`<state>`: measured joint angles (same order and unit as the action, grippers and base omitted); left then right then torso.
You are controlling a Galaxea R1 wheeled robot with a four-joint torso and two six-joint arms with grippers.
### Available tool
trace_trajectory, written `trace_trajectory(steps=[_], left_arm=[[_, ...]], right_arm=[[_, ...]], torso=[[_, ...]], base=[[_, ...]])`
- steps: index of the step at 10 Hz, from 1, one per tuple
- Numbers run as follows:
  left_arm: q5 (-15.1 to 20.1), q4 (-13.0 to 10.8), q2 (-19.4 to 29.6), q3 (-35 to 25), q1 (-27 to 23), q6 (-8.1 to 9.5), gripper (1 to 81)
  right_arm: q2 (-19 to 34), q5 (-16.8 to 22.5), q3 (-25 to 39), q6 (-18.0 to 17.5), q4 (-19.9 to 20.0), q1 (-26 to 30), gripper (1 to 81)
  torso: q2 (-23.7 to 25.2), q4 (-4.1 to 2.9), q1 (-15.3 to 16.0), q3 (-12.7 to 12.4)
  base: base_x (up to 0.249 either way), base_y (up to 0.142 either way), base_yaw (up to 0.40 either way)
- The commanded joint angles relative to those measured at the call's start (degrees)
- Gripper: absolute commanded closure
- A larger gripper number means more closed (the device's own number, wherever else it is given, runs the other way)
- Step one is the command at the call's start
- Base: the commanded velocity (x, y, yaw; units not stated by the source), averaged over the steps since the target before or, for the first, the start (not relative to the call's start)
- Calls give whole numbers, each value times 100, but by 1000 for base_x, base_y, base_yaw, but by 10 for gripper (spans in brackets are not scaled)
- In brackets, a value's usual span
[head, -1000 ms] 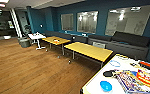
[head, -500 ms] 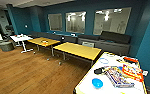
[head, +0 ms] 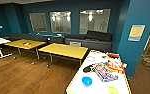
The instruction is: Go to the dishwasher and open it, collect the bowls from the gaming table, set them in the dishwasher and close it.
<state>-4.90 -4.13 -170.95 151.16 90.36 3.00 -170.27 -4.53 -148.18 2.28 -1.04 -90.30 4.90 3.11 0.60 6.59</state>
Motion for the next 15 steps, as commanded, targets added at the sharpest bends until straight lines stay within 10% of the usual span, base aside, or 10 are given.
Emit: trace_trajectory(steps=[1,15], left_arm=[[305,-70,43,-34,-198,-36,10],[297,-44,8,-34,-198,-36,10]], right_arm=[[-18,313,27,10,-46,209,10],[-19,304,9,18,-63,209,10]], torso=[[0,0,0,0],[2,0,-2,0]], base=[[0,0,-400],[0,-22,-265]])
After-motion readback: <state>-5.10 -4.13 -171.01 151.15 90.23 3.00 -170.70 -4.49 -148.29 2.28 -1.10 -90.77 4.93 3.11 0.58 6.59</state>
